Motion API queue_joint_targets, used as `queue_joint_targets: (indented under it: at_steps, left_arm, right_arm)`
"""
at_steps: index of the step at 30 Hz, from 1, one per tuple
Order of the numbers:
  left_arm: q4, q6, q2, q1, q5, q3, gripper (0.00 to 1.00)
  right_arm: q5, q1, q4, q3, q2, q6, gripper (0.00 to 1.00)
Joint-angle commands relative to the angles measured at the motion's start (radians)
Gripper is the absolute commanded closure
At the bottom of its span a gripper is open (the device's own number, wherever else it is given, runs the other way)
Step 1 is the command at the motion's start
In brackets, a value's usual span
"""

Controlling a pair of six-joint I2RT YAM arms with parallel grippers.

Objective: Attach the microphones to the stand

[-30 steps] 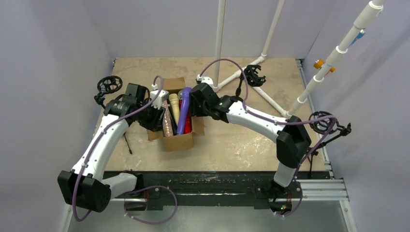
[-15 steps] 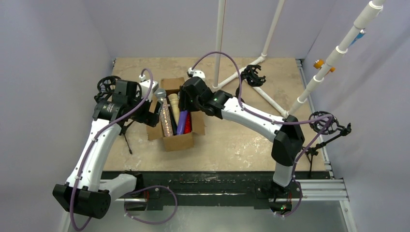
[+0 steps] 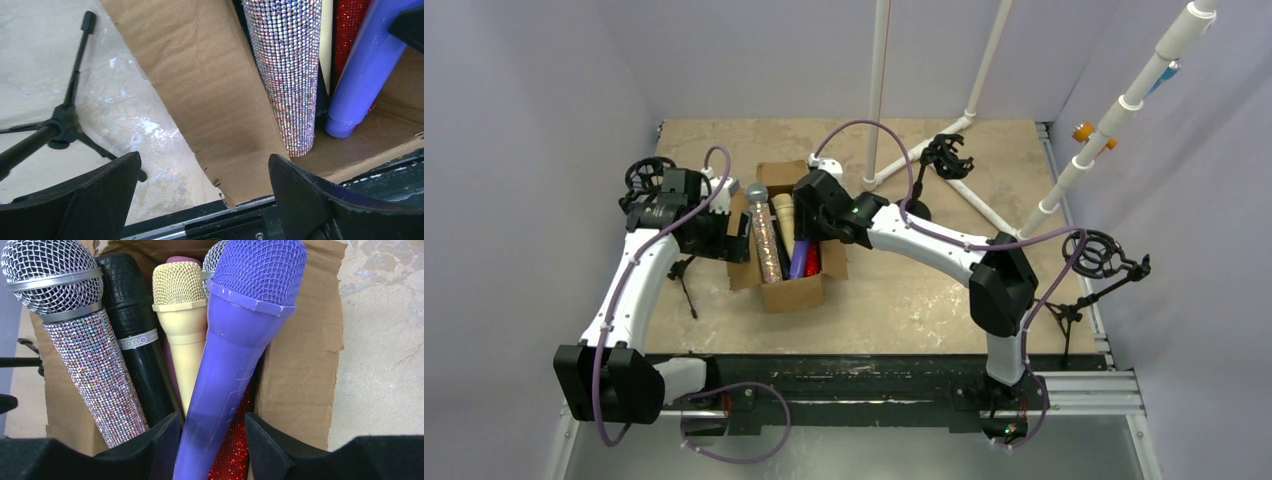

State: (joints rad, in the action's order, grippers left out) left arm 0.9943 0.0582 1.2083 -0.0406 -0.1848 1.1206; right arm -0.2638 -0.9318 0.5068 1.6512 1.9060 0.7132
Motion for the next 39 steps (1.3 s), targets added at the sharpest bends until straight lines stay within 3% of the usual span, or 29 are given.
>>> queue_joint_targets:
  at_steps: [1, 11, 23, 31, 34, 37, 39]
  left_arm:
    - [-0.063, -0.022, 0.002, 0.010, -0.080, -0.030, 0.00]
    - [-0.112, -0.015, 0.085, 0.147, -0.439, -0.046, 0.00]
    - [-0.176, -0.080, 0.010, 0.176, -0.540, -0.040, 0.45]
    - [-0.209, -0.104, 0.047, 0.174, -0.490, -0.012, 0.51]
    - [-0.220, -0.101, 0.082, 0.174, -0.462, 0.008, 0.57]
    - [-0.218, -0.099, 0.108, 0.168, -0.444, 0.025, 0.70]
    - [-0.212, -0.089, 0.114, 0.154, -0.417, 0.033, 0.85]
  right_arm:
    - [-0.028, -0.006, -0.029, -0.004, 0.014, 0.027, 0.45]
    - [0.006, -0.006, -0.111, -0.054, 0.036, 0.056, 0.47]
    - [0.030, -0.008, -0.166, -0.079, 0.048, 0.079, 0.53]
    - [0.025, -0.009, -0.187, -0.060, 0.069, 0.075, 0.50]
    - [0.032, -0.009, -0.191, -0.040, 0.095, 0.074, 0.49]
    - [0.030, -0.010, -0.197, -0.028, 0.111, 0.072, 0.50]
    - [0.024, -0.011, -0.201, -0.022, 0.112, 0.071, 0.53]
